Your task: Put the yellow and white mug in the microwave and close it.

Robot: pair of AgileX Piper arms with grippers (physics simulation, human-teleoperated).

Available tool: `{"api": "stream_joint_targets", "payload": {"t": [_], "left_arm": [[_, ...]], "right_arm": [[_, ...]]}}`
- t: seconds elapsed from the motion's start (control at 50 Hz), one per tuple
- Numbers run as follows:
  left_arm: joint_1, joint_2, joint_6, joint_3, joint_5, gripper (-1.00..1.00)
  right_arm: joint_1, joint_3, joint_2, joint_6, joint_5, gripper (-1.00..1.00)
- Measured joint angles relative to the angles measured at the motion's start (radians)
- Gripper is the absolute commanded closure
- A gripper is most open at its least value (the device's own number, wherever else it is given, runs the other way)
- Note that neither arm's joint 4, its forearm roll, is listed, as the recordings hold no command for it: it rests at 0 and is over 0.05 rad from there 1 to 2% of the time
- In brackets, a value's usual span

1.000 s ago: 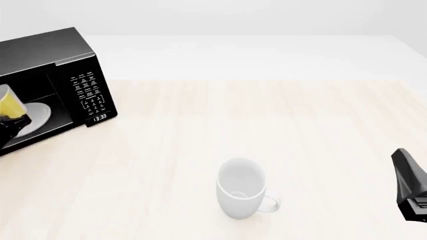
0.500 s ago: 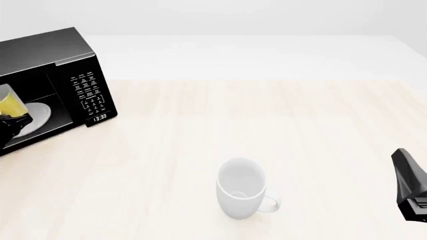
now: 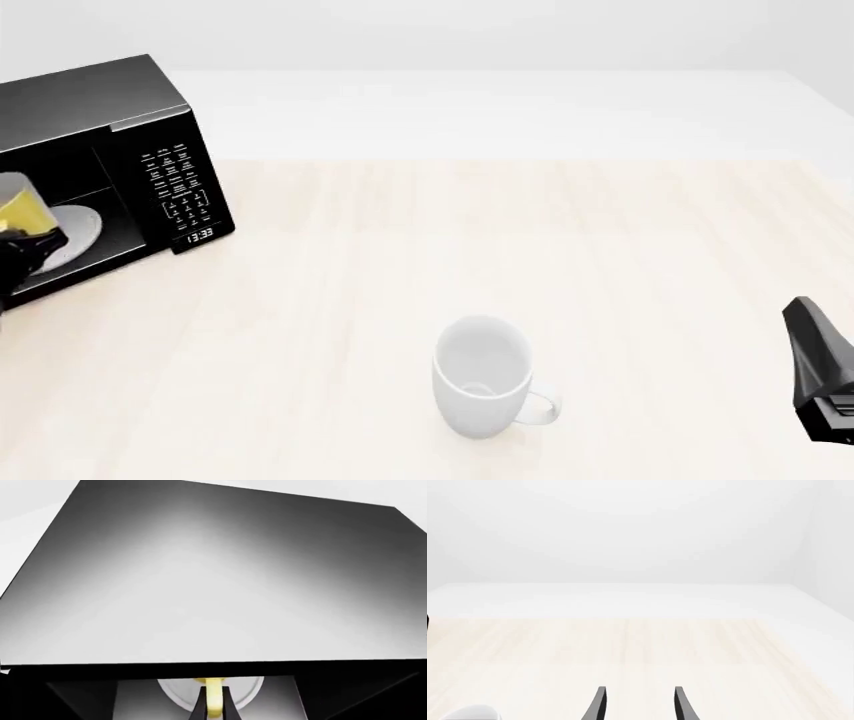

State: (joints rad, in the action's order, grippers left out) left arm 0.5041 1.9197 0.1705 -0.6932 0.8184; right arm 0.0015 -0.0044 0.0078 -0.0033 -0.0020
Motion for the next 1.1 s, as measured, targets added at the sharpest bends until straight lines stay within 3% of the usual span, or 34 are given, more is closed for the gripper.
{"api": "stream_joint_targets", "payload": {"t": [0.1, 0.12, 0.74, 1.1], "left_arm": [[-0.003, 0.005, 0.002, -0.010, -0.003, 1.00], [-0.004, 0.005, 0.002, -0.012, -0.004, -1.00], [-0.014, 0.025, -0.014, -0.005, -0.027, -1.00], [-0.051, -0.090, 0.012, 0.072, -0.062, -1.00]], "right_arm": [[0.000, 0.000, 0.000, -0.001, 0.000, -1.00], [0.000, 0.000, 0.001, -0.001, 0.000, -1.00], [0.000, 0.000, 0.000, 0.000, 0.000, -1.00], [0.000, 0.000, -0.001, 0.001, 0.000, -1.00]]}}
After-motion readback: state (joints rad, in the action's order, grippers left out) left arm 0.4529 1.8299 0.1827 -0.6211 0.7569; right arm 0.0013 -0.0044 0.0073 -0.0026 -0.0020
